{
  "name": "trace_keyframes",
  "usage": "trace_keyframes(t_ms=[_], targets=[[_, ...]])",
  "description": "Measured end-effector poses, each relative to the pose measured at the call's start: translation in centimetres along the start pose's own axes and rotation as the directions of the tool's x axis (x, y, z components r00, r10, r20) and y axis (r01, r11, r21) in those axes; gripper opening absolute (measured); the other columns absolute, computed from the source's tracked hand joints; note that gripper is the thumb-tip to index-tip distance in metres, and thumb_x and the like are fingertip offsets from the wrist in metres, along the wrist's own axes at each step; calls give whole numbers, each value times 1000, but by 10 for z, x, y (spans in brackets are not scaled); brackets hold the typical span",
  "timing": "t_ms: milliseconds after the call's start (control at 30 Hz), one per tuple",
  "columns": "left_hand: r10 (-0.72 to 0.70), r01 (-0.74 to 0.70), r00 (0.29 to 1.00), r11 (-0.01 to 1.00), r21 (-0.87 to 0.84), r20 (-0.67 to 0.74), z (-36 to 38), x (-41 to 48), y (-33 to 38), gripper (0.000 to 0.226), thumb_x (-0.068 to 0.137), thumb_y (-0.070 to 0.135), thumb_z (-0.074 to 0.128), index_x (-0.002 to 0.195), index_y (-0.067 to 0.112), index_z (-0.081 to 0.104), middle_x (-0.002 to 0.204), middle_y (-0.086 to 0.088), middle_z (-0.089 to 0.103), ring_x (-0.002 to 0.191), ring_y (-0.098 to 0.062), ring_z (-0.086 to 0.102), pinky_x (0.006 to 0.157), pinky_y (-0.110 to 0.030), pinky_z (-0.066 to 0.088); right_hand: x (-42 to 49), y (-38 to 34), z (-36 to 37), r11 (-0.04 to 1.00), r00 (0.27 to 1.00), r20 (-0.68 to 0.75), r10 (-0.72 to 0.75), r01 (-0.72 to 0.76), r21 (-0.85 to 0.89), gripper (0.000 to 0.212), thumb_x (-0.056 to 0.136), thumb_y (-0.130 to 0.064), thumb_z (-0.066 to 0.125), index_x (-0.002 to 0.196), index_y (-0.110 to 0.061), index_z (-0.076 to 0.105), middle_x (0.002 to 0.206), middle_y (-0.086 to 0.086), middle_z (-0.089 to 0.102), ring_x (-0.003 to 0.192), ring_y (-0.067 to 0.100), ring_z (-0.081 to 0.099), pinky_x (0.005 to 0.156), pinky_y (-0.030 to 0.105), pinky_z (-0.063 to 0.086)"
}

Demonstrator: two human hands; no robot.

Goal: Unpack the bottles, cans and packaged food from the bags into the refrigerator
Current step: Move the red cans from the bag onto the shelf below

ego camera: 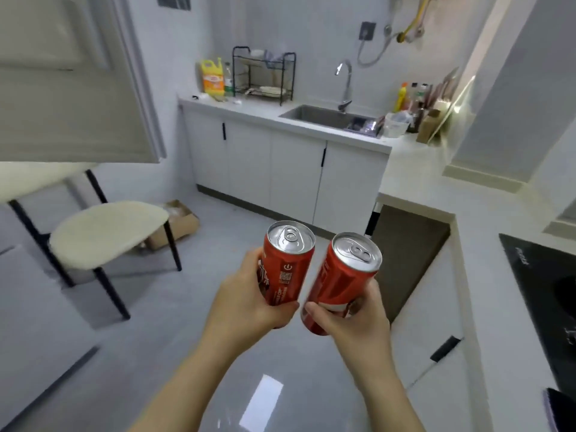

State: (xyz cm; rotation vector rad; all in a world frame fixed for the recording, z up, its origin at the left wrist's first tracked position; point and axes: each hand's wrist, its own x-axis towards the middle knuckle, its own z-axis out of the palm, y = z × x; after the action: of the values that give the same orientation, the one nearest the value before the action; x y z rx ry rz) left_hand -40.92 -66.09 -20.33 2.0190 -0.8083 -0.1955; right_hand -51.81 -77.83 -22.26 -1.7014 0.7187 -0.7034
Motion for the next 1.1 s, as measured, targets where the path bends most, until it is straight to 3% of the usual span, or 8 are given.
trace_keyframes(t_ms=[100,200,367,467,600,867,967,1100], targets=[[-108,111,984,994,14,-145,-36,-30,-20,68,60,22,82,106,43,37,85,25,55,75,10,53,53,-3,40,-10,-7,40,999,982,185,-45,41,24,53,61,-14,85,88,-39,47,85,-20,60,78,-4,59,62,12,44],[-208,216,937,976,-4,-281,-71,-61,-38,66,58,19,81,100,47,40,87,21,60,78,7,56,55,-6,41,-23,-21,81,996,926,369,-78,60,62,50,63,-16,85,90,-38,49,85,-19,62,77,-13,57,58,10,44],[-291,316,821,948,-33,-491,-125,-101,-60,65,59,14,81,91,51,39,78,27,57,74,16,55,55,-3,42,-45,-44,144,989,798,586,-142,91,116,53,60,-17,85,93,-37,49,85,-22,63,80,-16,57,57,6,45],[-350,382,738,922,-70,-578,-155,-115,-73,60,57,14,80,89,48,43,70,23,61,71,10,57,53,-5,44,-55,-55,182,985,725,667,-172,105,140,55,60,-17,85,95,-39,49,83,-29,64,82,-15,58,58,10,47],[-390,433,651,895,-103,-652,-199,-129,-94,59,55,14,80,100,36,49,75,14,65,73,2,60,59,-20,52,-65,-76,237,975,643,733,-223,132,181,53,62,-16,83,93,-41,48,86,-39,59,84,-16,57,59,12,46],[-374,478,518,873,-103,-769,-300,-130,-145,58,60,19,80,105,35,45,74,13,64,67,1,61,52,-11,43,-79,-130,359,947,511,797,-321,183,264,52,63,-17,83,96,-39,49,83,-39,60,82,-16,57,59,6,46],[-350,488,510,870,-71,-786,-337,-130,-164,59,60,20,81,103,34,43,70,12,63,70,7,58,53,-9,45,-83,-145,402,942,485,807,-336,179,285,52,63,-17,84,96,-38,50,86,-33,62,83,-12,59,65,14,46],[-337,502,480,863,-62,-810,-378,-130,-186,60,59,22,82,101,35,42,68,15,62,68,9,58,54,-7,44,-92,-156,451,942,488,806,-334,147,301,49,62,-14,84,91,-36,51,78,-22,65,77,-13,59,64,13,45]])
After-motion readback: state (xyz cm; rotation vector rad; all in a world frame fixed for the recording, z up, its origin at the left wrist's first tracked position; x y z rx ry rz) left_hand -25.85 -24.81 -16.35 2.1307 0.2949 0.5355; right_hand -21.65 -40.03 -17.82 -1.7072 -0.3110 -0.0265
